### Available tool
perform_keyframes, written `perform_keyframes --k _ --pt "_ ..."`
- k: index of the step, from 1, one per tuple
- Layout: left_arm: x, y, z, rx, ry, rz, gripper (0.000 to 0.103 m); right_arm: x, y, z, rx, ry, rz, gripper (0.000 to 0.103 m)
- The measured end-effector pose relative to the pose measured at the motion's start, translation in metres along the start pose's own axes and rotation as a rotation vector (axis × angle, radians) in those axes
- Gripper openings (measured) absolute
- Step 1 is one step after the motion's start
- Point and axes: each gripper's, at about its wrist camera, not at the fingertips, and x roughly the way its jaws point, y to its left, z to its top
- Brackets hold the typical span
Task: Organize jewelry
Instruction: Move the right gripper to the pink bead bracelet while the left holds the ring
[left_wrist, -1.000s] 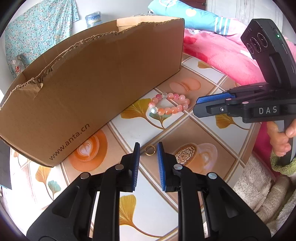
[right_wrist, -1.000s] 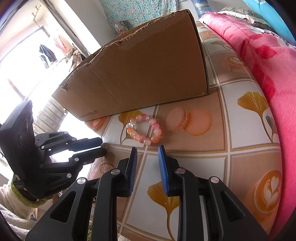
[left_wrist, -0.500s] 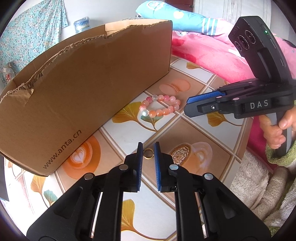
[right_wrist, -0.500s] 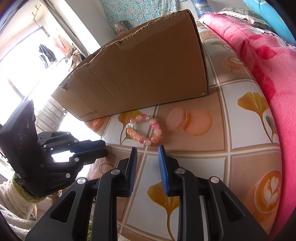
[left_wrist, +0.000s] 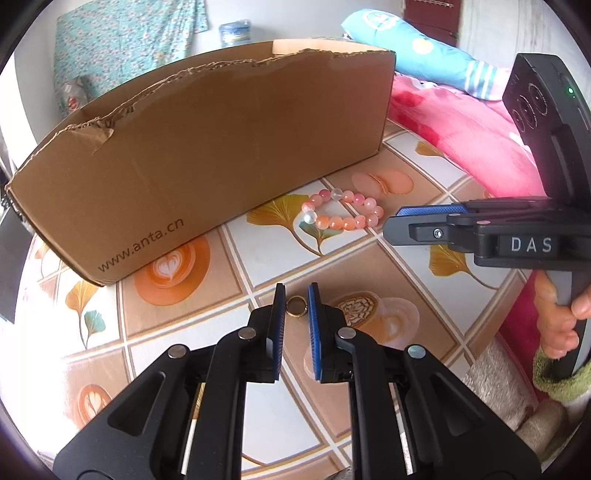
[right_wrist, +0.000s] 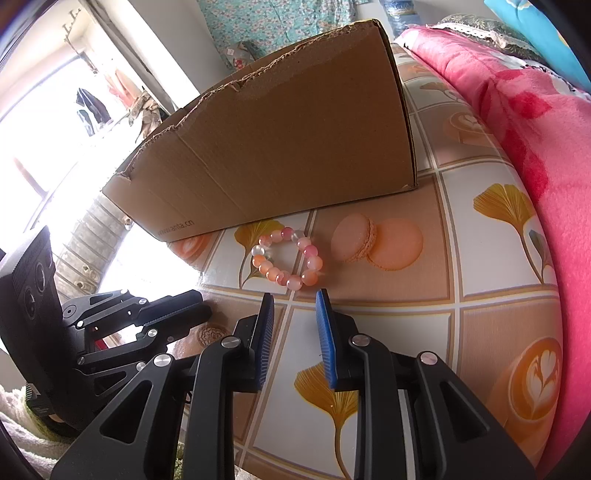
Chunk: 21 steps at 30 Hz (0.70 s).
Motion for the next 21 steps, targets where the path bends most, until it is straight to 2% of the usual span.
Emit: perform_keyframes --k 8,15,17,21 --pt "-0.005 0.006 -0.002 -0.030 -0.013 0.015 0.011 -0.002 0.005 0.000 -0.018 -0.001 -0.044 0.024" --pt "-0.009 0.024 -0.007 -0.106 -0.025 0.036 0.011 -0.010 0.017 0.009 -0.052 -0.033 -0.030 0.024" --pt "-0.009 0.027 -0.008 -0.115 -0.029 0.039 0.011 -0.010 0.025 0.013 -0.076 -0.037 -0.030 0.035" --pt "-0.009 0.032 -0.011 -0.137 -0.033 0.036 0.011 -0.005 0.041 0.020 -0.127 -0.037 -0.029 0.036"
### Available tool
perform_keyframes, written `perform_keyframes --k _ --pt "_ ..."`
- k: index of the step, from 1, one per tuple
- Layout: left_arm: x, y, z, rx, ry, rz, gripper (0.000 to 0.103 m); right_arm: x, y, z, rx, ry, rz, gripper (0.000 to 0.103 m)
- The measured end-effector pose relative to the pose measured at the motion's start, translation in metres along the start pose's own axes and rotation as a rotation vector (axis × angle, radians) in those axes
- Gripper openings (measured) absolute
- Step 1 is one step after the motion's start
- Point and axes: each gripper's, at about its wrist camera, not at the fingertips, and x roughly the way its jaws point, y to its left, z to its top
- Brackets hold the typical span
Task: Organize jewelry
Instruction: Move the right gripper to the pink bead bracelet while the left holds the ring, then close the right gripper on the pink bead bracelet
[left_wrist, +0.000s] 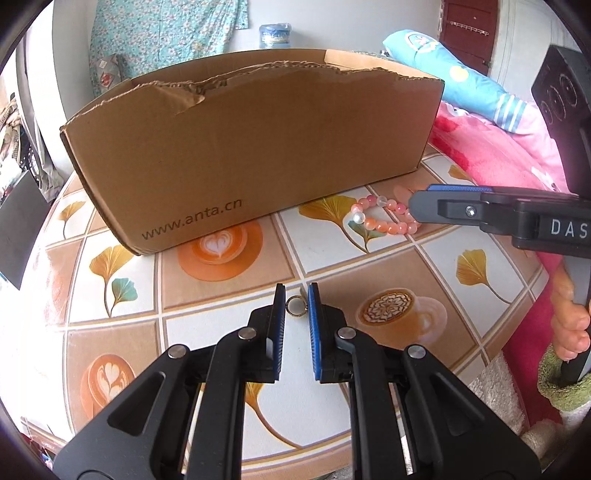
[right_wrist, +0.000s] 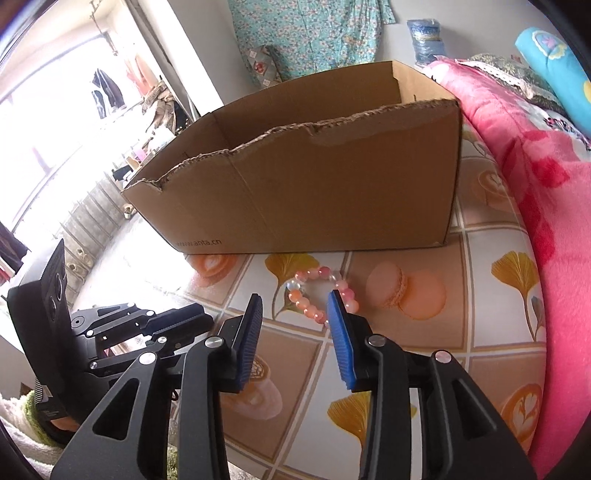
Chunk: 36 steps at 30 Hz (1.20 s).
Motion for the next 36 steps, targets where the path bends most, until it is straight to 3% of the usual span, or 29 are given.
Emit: perform_keyframes --k 9,14,19,23,26,36 --pt "-0.003 0.010 -0.006 -0.040 -0.023 -0.029 0.011 0.025 0.022 0.013 -0.077 0.060 -0.064 0.036" --pt "-0.004 0.014 -0.008 -0.049 -0.031 -0.044 0.011 0.045 0.017 0.012 -0.056 0.124 -0.122 0.036" --pt "-0.007 0.020 -0.011 -0.059 -0.037 -0.058 0.011 0.040 0.021 0.010 -0.094 0.117 -0.176 0.036" --pt "-0.008 0.022 -0.011 -0.061 -0.036 -0.060 0.011 0.036 0.023 0.007 -0.134 0.118 -0.246 0.022" --pt "-0.008 0.022 -0.011 -0.058 -0.037 -0.060 0.011 0.029 0.017 0.005 -0.111 0.120 -0.250 0.012" --pt "-0.009 0.022 -0.009 -0.053 -0.036 -0.065 0.011 -0.005 -0.017 -0.012 0.006 0.150 -0.213 0.010"
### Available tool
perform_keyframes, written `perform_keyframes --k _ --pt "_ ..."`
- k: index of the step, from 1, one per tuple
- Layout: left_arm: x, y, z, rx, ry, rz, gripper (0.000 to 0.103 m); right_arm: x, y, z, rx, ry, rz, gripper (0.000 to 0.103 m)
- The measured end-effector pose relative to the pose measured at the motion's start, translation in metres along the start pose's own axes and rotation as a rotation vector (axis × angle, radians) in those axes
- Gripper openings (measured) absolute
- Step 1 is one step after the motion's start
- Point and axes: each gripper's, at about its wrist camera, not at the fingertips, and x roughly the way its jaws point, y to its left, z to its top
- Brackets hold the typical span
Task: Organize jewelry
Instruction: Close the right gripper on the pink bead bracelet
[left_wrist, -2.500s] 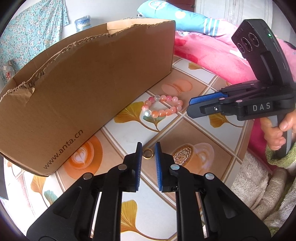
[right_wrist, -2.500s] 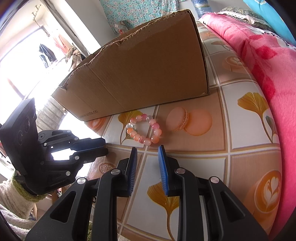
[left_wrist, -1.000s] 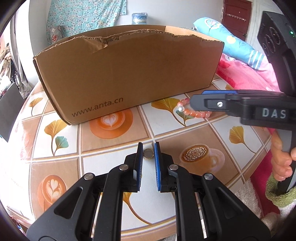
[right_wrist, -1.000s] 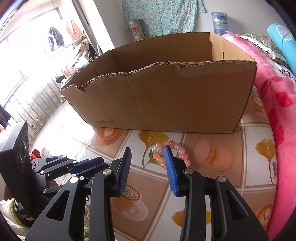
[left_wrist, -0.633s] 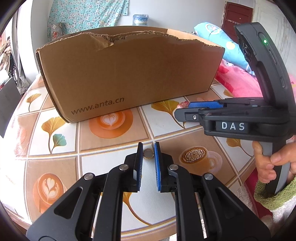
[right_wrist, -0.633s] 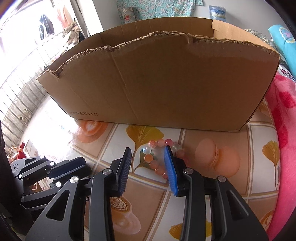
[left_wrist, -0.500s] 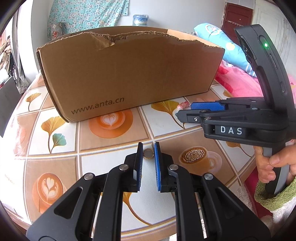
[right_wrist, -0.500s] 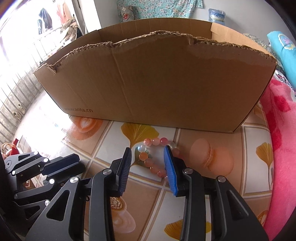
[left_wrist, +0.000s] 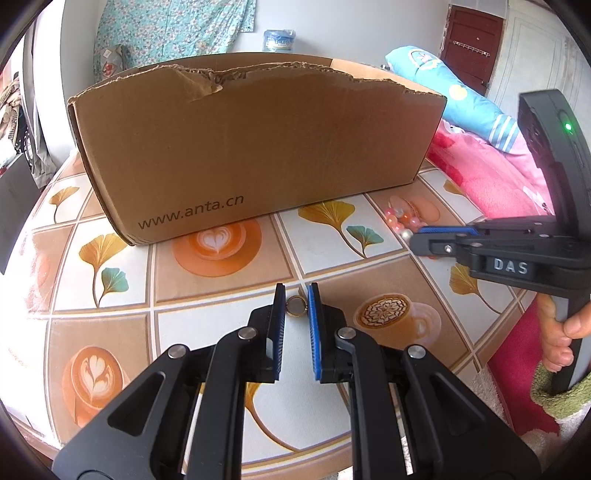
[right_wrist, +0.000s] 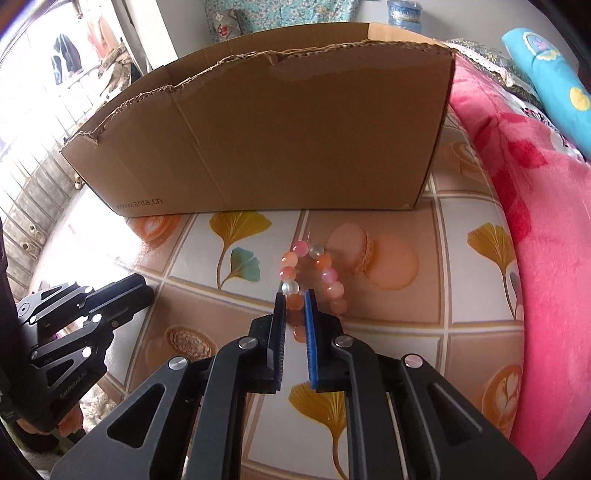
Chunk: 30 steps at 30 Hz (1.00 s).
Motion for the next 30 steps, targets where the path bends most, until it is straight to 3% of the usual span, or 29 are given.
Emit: perform_keyframes --k 7,9,12,19,30 --pt "0.000 0.000 0.000 -0.001 0.000 0.001 0.011 -0.009 -0.008 -0.011 0.016 0.026 0.011 0.010" --pt "0.000 0.000 0.000 -0.001 0.000 0.001 0.011 -0.007 -0.008 -0.010 0.029 0.028 0.028 0.012" --pt "0.000 -0.001 0.000 0.002 0.000 0.004 0.011 -0.006 -0.007 -0.009 0.039 0.016 0.042 0.024" --pt "0.001 -0.001 0.001 0.003 0.002 0.002 0.011 0.002 0.006 -0.001 0.010 0.015 0.039 0.025" --pt "0.002 -0.001 0.001 0.006 0.002 0.000 0.011 0.016 0.032 0.011 -0.080 -0.019 -0.064 0.024"
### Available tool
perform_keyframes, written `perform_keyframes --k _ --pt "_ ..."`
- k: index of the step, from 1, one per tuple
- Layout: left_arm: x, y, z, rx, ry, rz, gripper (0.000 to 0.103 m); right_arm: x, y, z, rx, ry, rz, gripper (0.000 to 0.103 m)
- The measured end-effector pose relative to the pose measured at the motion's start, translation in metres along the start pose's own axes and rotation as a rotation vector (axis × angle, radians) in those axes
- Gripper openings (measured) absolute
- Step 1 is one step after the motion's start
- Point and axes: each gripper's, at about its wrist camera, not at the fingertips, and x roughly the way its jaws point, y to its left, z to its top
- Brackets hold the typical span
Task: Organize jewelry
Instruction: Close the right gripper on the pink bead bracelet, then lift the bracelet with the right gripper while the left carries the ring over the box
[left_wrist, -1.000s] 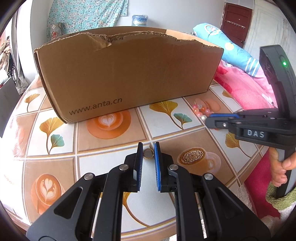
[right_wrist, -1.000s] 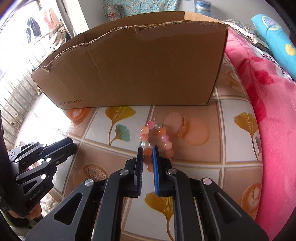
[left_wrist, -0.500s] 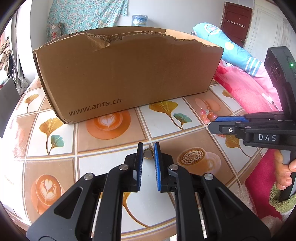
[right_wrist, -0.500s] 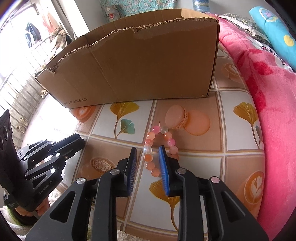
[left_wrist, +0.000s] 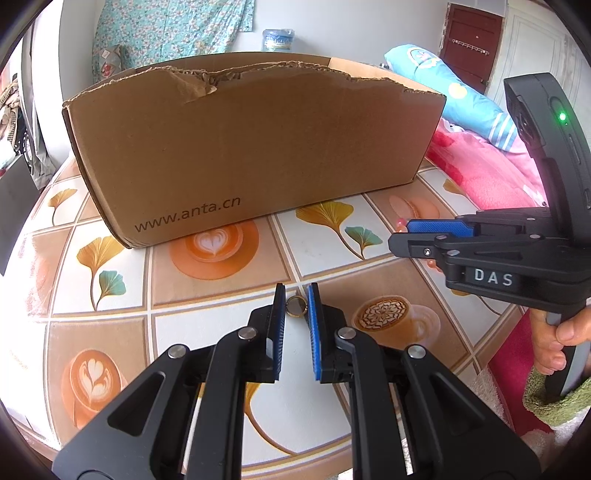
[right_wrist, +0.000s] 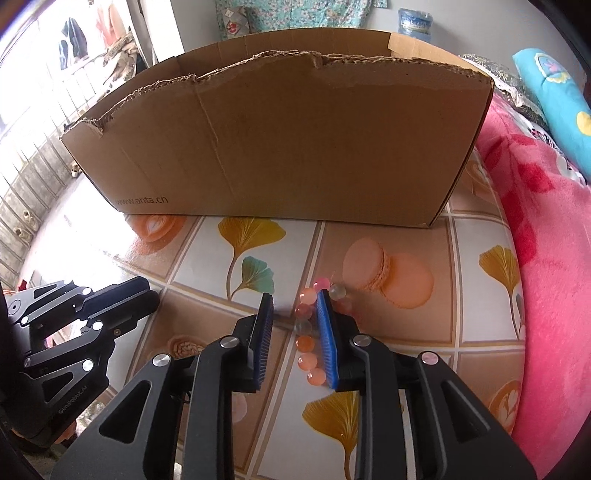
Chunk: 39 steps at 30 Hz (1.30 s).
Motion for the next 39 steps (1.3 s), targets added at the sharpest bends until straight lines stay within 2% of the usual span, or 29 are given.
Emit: perform_keyframes --k 3,7,14,18,33,39 --pt "0.000 0.000 0.000 0.000 0.001 0.000 0.011 0.000 0.006 0.002 -0.019 -0.006 -0.017 0.020" --pt "0.000 0.000 0.000 0.002 0.001 0.002 0.011 0.001 0.004 0.004 0.005 -0.013 -0.006 0.010" --pt "0.000 0.000 0.001 0.002 0.006 0.009 0.011 0.005 -0.013 0.003 0.117 -0.011 0.092 0.010" --pt "0.000 -0.001 0.001 0.002 0.010 0.011 0.011 0.003 -0.017 0.003 0.147 -0.021 0.121 0.010" --pt "0.000 -0.002 0.001 0.005 0.010 0.014 0.011 -0.009 -0.048 -0.002 0.299 -0.090 0.366 0.010" --pt "0.000 -0.002 0.001 0.005 0.010 0.014 0.011 -0.012 -0.040 -0.008 0.344 -0.104 0.433 0.010"
